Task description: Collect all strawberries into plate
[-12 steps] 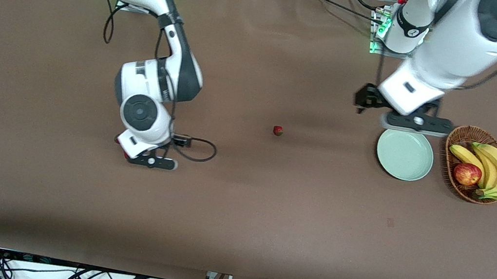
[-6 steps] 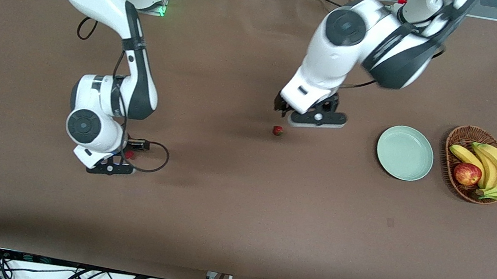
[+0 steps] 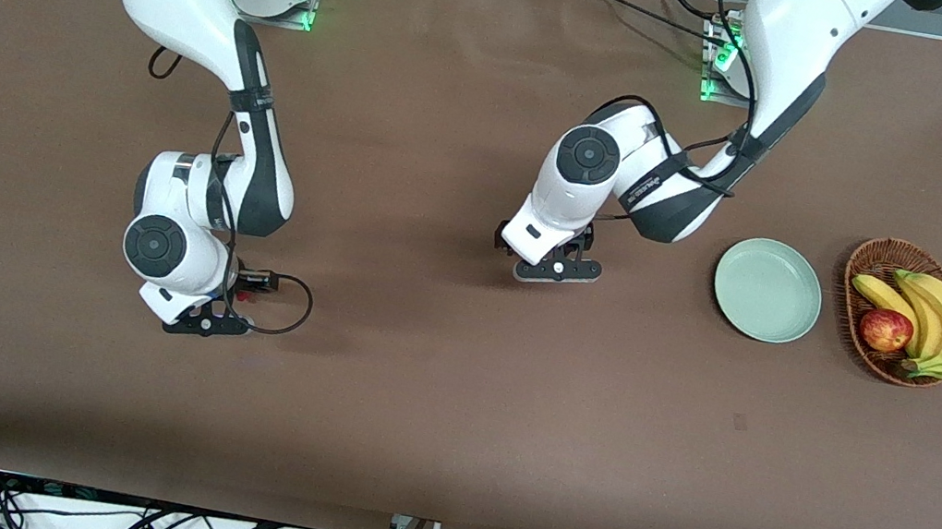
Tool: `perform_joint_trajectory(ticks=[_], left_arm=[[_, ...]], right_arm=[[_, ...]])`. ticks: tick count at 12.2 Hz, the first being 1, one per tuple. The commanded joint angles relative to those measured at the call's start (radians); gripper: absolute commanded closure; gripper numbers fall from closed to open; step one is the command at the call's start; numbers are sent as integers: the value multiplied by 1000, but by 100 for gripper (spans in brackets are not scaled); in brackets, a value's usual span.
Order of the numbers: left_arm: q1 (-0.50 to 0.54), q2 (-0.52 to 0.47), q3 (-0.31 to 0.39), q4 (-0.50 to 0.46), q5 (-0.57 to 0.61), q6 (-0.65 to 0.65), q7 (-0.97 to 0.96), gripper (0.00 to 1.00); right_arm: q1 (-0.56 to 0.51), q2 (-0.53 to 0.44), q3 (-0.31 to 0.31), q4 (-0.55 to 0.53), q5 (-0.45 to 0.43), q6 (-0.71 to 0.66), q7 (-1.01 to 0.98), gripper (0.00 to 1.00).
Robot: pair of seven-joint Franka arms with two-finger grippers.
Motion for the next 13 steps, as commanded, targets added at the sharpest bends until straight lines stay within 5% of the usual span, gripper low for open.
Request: perform_joint_trajectory(ticks=[1, 6, 8, 13], left_arm=[[-24, 63, -2, -12, 135, 49, -156, 0], [-43, 120, -2, -13, 174, 94, -217, 0], [-46, 120, -4, -16, 174, 88, -235, 21], [-49, 117, -8, -30, 159, 70, -260, 88]], right_arm=[[3, -13, 0, -45, 37, 38, -35, 29], [1, -10, 0, -51, 38, 46, -48, 55], [1, -9, 0, -51, 38, 44, -50, 66], [16, -24, 0, -33, 63, 23, -41, 66]])
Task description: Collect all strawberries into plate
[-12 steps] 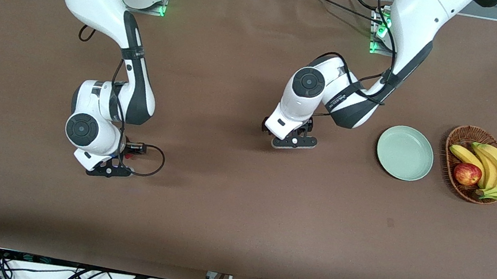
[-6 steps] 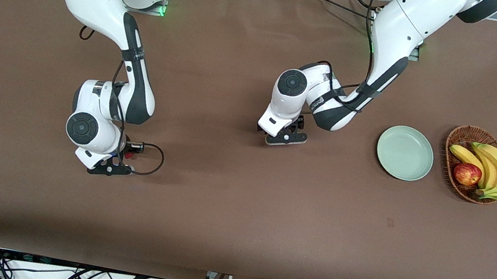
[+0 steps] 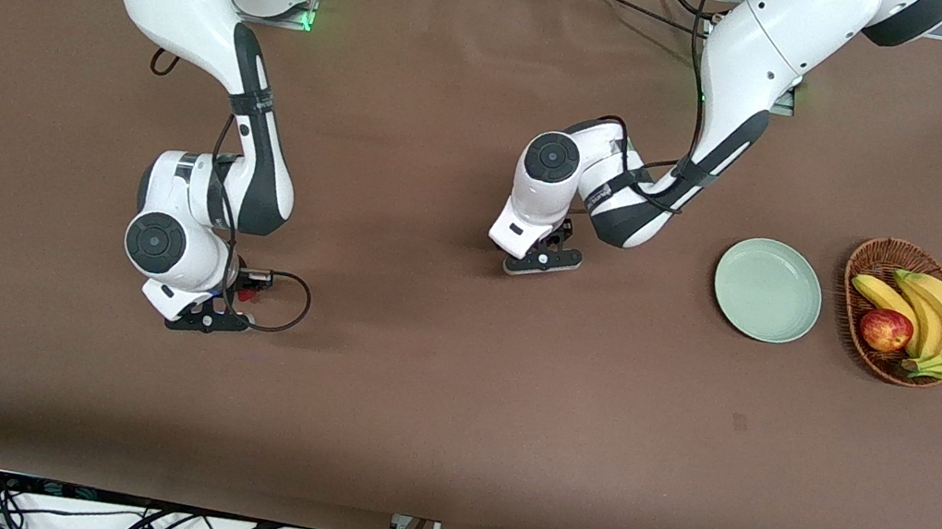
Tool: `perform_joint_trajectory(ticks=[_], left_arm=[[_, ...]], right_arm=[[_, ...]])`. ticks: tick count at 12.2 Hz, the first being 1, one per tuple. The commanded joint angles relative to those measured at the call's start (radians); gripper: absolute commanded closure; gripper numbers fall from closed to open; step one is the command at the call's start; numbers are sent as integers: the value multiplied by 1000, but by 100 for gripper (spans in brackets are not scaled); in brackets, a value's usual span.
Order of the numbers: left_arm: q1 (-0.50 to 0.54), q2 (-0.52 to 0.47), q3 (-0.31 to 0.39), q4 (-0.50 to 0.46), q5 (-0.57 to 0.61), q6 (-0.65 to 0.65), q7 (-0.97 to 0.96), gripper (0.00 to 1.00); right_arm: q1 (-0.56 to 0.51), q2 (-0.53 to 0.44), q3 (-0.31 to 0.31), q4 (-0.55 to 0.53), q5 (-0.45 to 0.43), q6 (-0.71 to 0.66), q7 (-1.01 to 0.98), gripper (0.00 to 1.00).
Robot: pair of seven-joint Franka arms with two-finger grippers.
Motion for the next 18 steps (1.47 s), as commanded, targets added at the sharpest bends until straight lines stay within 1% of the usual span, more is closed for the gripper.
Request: perform_joint_trajectory(ticks=[1, 2, 3, 4, 5, 6, 8, 9, 10, 11, 13, 14, 15, 16, 17, 18], left_arm=[[-6, -7, -3, -6, 14, -20, -46, 92], [-4, -14, -5, -5, 14, -32, -41, 92], [11, -26, -9, 4, 8, -67, -34, 96], [41, -53, -31, 7, -27, -95, -22, 98], [113, -94, -75, 4, -64, -113, 26, 98], [228, -133, -159, 3, -110, -180, 88, 98], [499, -175, -361, -6, -135, -324, 165, 98], [631, -178, -435, -31, -122, -365, 206, 98], [745, -200, -472, -73, -119, -373, 284, 98], [849, -239, -477, -121, -121, -371, 408, 98], [1021, -257, -476, -163, -118, -371, 641, 97], [1092, -256, -474, -170, -84, -371, 750, 96], [1155, -251, -473, -199, -37, -356, 819, 95], [1196, -242, -474, -222, 11, -328, 847, 95], [1209, -221, -465, -259, 52, -293, 864, 95], [1230, -210, -444, -307, 118, -232, 869, 95]], right_arm=[[13, -25, 0, 10, 59, -30, -19, 66], [13, -25, 0, 28, 79, -62, -18, 66], [13, -25, 0, 57, 105, -102, -16, 66], [13, -25, 0, 88, 137, -142, -7, 66], [13, -25, 2, 111, 162, -171, 25, 66], [19, -25, 2, 132, 164, -190, 68, 66], [52, -25, 2, 162, 165, -211, 166, 66], [78, -25, 2, 172, 165, -213, 224, 66], [110, -25, 2, 176, 167, -212, 292, 66], [146, -25, 3, 186, 182, -212, 374, 66], [238, -24, 3, 188, 226, -199, 549, 66], [287, -21, 3, 189, 239, -192, 637, 66], [338, -19, 3, 188, 254, -160, 712, 66], [392, -13, 3, 188, 263, -117, 799, 66], [438, 4, 14, 188, 263, -66, 881, 66], [463, 16, 35, 188, 263, -10, 948, 66]])
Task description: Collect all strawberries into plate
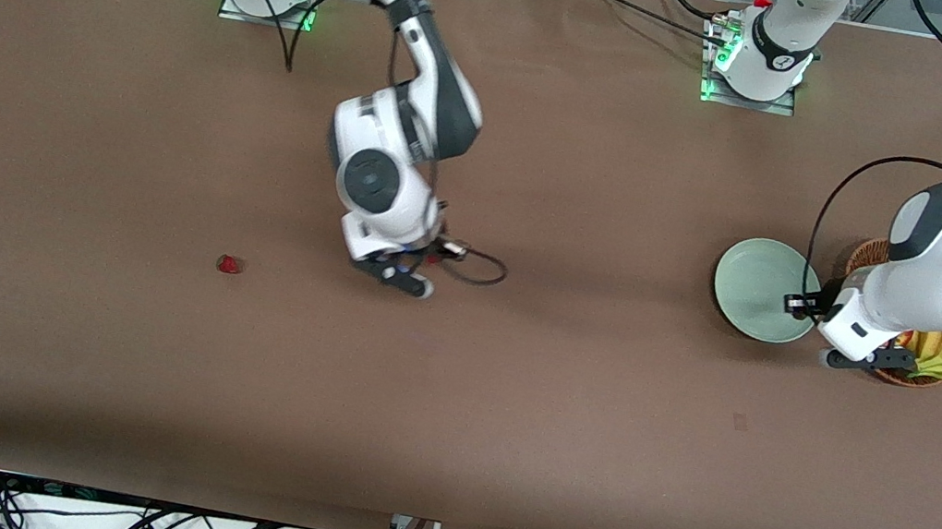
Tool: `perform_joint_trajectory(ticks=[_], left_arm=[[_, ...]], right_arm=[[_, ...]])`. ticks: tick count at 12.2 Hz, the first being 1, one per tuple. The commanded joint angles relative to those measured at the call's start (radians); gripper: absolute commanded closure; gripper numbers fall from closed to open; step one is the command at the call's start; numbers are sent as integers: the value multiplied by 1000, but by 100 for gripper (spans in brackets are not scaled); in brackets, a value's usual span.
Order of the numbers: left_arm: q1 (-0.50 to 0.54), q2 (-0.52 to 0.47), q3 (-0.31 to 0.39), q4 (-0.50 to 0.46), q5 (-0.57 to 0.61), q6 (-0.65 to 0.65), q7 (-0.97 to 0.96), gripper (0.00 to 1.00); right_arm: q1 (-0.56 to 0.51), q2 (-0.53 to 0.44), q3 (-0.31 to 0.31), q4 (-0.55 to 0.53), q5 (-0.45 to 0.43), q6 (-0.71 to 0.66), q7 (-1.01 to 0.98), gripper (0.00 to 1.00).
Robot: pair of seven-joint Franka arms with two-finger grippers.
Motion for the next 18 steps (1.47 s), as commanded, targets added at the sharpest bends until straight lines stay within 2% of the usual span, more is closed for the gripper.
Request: perform_joint_trajectory(ticks=[1, 3, 4, 5, 6, 7, 8, 10, 12, 14, 16, 17, 18], left_arm=[[49, 20, 12, -129, 110, 150, 19, 95], [60, 54, 18, -154, 155, 195, 19, 94], [58, 55, 20, -156, 156, 195, 19, 94], [57, 60, 20, -157, 156, 195, 17, 89], [55, 60, 21, -156, 156, 195, 19, 84], [51, 60, 21, -156, 170, 193, 19, 45], [48, 61, 20, -154, 185, 190, 17, 4], [46, 57, 18, -146, 187, 181, 11, 0], [44, 39, -6, -131, 187, 137, 10, 0], [57, 2, -127, -104, 169, 69, -42, 0], [51, 3, -231, -79, 126, 35, -186, 0], [29, 6, -270, -76, 91, 37, -272, 0], [-35, 12, -282, -58, 77, 41, -368, 0]], right_arm=[[59, 50, 55, 9, 19, 130, 153, 64], [84, 93, 114, 9, 13, 260, 240, 63], [105, 115, 114, 9, 12, 299, 264, 59], [111, 128, 115, 9, 12, 328, 267, 56], [111, 135, 115, 9, 12, 333, 268, 47], [111, 135, 115, 9, 9, 333, 269, 24], [113, 127, 114, 9, 7, 330, 268, 16], [105, 89, 82, 7, 5, 251, 257, 12], [105, 37, -22, 10, 5, 85, 194, 12], [101, -5, -131, 7, 7, -56, -11, 12], [98, -6, -255, 0, 8, -202, -231, 12], [98, -5, -308, -17, 8, -234, -351, 12], [98, -6, -361, -58, 8, -233, -477, 12]])
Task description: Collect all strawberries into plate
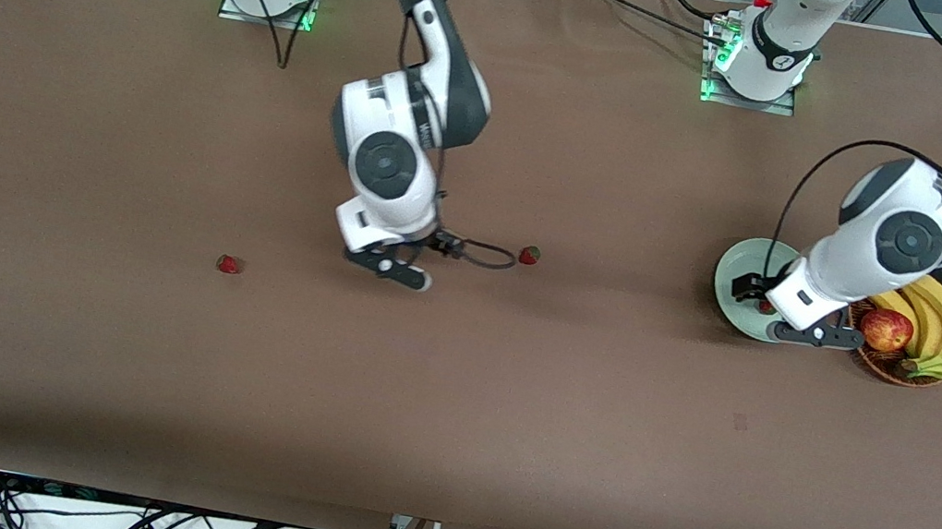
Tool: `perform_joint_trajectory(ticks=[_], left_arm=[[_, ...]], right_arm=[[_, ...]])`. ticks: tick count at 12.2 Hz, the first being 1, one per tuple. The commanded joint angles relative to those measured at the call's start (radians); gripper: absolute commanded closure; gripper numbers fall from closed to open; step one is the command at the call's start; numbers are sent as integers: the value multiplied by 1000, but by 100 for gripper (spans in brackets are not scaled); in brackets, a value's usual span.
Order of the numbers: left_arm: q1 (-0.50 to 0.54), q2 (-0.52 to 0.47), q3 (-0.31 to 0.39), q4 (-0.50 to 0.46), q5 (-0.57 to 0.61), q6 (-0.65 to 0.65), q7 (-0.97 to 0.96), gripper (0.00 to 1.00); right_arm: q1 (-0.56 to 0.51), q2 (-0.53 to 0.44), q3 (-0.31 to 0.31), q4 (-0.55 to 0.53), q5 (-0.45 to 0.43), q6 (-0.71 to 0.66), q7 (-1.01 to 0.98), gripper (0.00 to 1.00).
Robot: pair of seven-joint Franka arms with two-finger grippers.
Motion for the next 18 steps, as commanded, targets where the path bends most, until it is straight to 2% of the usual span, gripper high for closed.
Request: perform_joint_trajectory(ticks=[1, 2, 4, 6, 9, 11, 12, 15, 17, 18], left_arm=[[-187, -4, -15, 56, -42, -15, -244, 0], [-308, 26, 23, 94, -34, -12, -353, 0], [-561, 57, 138, 175, -26, 0, -531, 0], [-815, 101, 298, 255, -23, 18, -636, 0], [-1027, 134, 483, 258, -23, 168, -731, 0], [-1105, 142, 570, 261, -20, 239, -741, 0], [-1118, 154, 592, 261, -20, 263, -741, 0], [-1121, 197, 604, 301, -9, 274, -738, 0], [-1127, 224, 604, 317, -9, 274, -735, 0], [-1136, 224, 604, 315, -11, 274, -742, 0]], right_arm=[[8, -6, -115, -108, 10, -6, -322, 12], [2, -6, -155, -160, 10, 23, -448, 12], [-16, -6, -180, -289, 15, 168, -648, 12], [-55, -1, -180, -375, 19, 306, -772, 12], [-118, 5, -174, -378, 29, 322, -869, 12], [-138, 8, -169, -378, 35, 325, -892, 12], [-151, 17, -153, -378, 54, 328, -903, 12], [-210, 23, -108, -391, 90, 360, -967, 19], [-237, 23, -88, -391, 93, 368, -990, 26], [-239, 23, -88, -391, 93, 367, -995, 33]])
